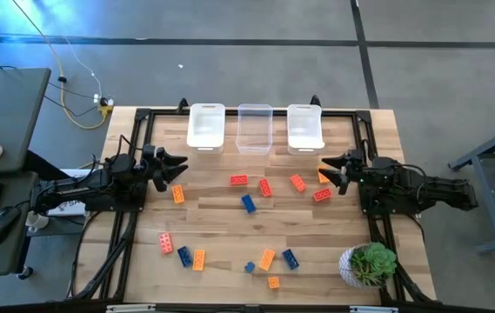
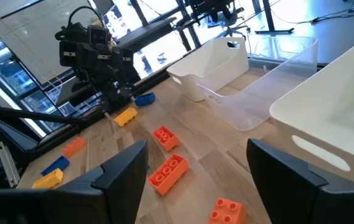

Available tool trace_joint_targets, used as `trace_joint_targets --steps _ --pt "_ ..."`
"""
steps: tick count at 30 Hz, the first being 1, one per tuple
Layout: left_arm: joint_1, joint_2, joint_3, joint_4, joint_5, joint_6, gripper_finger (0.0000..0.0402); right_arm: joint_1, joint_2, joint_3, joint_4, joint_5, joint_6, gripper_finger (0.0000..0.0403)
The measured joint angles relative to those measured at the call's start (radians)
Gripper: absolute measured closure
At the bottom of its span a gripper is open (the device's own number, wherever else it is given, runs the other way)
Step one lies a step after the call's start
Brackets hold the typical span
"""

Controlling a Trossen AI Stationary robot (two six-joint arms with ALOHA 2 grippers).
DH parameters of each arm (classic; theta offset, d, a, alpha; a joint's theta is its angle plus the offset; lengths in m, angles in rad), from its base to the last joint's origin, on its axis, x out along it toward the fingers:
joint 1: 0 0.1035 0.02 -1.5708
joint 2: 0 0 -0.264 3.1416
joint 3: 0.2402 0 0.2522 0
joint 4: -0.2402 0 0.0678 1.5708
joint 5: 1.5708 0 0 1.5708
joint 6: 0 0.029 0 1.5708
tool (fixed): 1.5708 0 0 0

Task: Sort & place blocks by color
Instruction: Put the orange game piece into the right white bin

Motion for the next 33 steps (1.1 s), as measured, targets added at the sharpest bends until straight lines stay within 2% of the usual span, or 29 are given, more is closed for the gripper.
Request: trace_joint_targets --steps 7,11,16,22,28,33 --pt "0.000 0.000 0.000 0.004 -0.040 -0.061 0.0179 0.000 0.000 0.000 0.003 -0.003 0.013 0.0144" --pt "0.000 0.000 0.000 0.010 -0.074 -0.096 0.0179 0.000 0.000 0.000 0.016 -0.019 0.133 0.0144" --pt "0.000 0.000 0.000 0.013 -0.083 -0.114 0.0179 -0.002 0.000 0.000 0.020 0.021 0.219 0.0144" --pt "0.000 0.000 0.000 0.013 -0.087 -0.130 0.0179 -0.002 0.000 0.000 0.131 0.095 0.275 0.0144" --pt "0.000 0.000 0.000 0.013 -0.086 -0.127 0.0179 -0.002 0.000 0.000 0.293 0.103 0.304 0.0144" --pt "0.000 0.000 0.000 0.013 -0.083 -0.089 0.0179 -0.002 0.043 0.072 0.253 0.099 0.311 0.0144"
